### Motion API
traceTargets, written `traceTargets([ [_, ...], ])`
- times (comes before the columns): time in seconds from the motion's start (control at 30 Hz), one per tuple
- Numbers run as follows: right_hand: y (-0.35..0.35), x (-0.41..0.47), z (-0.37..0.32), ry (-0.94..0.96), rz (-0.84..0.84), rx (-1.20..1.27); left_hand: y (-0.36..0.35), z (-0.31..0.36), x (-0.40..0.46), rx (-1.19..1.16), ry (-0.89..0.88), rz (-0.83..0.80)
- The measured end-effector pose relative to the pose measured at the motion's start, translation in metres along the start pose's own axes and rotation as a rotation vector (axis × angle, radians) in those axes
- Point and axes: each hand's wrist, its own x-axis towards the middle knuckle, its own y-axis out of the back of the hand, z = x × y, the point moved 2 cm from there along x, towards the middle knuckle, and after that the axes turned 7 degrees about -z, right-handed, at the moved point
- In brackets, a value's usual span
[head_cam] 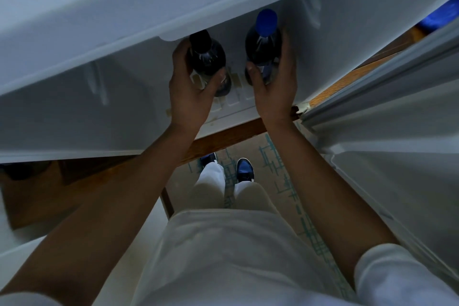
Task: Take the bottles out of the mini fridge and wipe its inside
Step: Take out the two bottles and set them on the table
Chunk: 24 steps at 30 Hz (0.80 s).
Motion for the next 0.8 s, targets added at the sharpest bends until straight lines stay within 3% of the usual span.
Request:
traceTargets([
  [0.37,0.013,-0.022,-0.005,-0.044,-0.085,0.099,0.006,0.009,-0.011,-0.157,0.125,0.034],
  [0.57,0.036,-0.045,-0.016,-0.083,-0.147,0.078,0.013,0.014,-0.051,-0.247,0.224,0.103],
  [0.8,0.058,-0.069,-0.038,-0.011,-0.297,0.044,0.026,0.018,-0.109,-0.284,0.236,0.056],
])
